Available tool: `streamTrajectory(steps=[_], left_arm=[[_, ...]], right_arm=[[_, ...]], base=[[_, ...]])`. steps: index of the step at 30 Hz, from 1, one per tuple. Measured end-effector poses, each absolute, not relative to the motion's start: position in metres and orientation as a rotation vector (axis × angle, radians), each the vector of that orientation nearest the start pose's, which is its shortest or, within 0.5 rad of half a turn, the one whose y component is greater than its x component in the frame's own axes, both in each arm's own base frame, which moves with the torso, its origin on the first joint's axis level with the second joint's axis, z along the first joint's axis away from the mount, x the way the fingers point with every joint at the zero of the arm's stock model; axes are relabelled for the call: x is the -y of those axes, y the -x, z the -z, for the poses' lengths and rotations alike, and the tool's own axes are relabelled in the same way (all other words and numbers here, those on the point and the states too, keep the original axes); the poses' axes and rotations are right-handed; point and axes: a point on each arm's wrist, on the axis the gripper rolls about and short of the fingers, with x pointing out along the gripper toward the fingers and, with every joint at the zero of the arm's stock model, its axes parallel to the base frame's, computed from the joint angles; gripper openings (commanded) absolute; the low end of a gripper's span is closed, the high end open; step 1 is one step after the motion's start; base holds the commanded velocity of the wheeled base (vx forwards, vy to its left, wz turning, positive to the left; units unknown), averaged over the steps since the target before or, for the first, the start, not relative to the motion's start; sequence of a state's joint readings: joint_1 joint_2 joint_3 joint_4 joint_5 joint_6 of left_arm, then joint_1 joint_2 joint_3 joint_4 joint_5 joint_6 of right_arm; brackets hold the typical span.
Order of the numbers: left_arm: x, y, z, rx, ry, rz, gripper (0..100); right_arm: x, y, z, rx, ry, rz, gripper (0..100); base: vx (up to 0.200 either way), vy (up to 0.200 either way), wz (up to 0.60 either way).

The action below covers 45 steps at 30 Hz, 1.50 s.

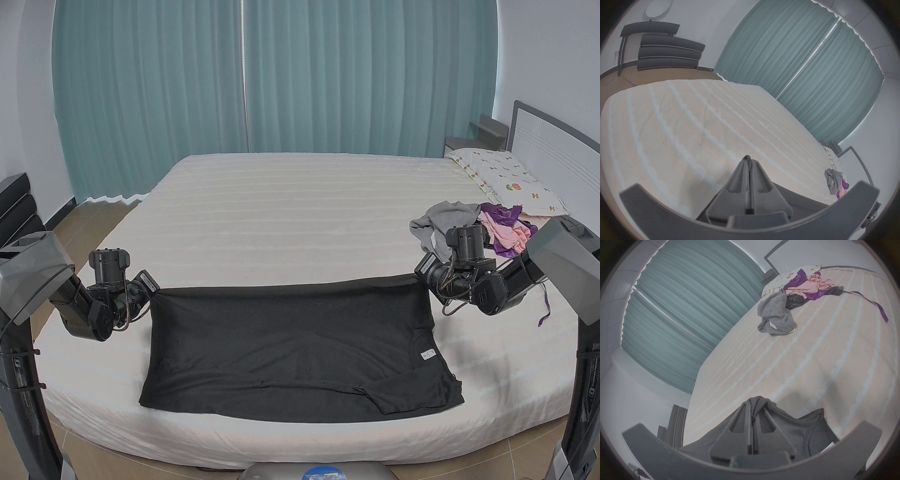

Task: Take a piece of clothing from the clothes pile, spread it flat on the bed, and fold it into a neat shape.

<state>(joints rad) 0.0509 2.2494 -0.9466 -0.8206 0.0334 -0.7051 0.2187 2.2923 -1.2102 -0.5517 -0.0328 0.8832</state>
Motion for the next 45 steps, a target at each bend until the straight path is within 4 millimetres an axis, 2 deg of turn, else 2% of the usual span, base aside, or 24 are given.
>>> streamTrajectory(steps=[7,12,18,32,42,43,44,45], left_arm=[[-0.021,-0.399,-0.036,-0.434,0.695,-0.249,0],[-0.021,-0.395,-0.032,-0.456,0.693,-0.257,0],[-0.021,-0.383,-0.024,-0.507,0.657,-0.266,0],[-0.019,-0.335,-0.011,-0.653,0.588,-0.283,0],[-0.017,-0.317,0.001,-0.728,0.562,-0.285,0],[-0.017,-0.316,0.002,-0.733,0.561,-0.286,0],[-0.017,-0.316,0.003,-0.738,0.56,-0.286,0],[-0.017,-0.315,0.005,-0.746,0.56,-0.288,100]], right_arm=[[-0.094,-0.427,-0.049,-0.577,-0.783,0.061,0],[-0.093,-0.42,-0.043,-0.608,-0.772,0.068,0],[-0.089,-0.403,-0.04,-0.66,-0.752,0.063,0],[-0.079,-0.347,-0.026,-0.83,-0.671,0.05,0],[-0.079,-0.333,-0.003,-0.925,-0.64,0.061,0],[-0.079,-0.333,-0.002,-0.932,-0.639,0.058,100],[-0.079,-0.332,0.0,-0.94,-0.64,0.054,100],[-0.079,-0.332,0.001,-0.947,-0.642,0.048,100]], base=[[0.0,0.0,0.0],[0.0,0.0,0.0],[0.0,0.0,0.0],[0.0,0.0,0.0],[0.0,0.0,0.0],[0.0,0.0,0.0],[0.0,0.0,0.0],[0.0,0.0,0.0]])
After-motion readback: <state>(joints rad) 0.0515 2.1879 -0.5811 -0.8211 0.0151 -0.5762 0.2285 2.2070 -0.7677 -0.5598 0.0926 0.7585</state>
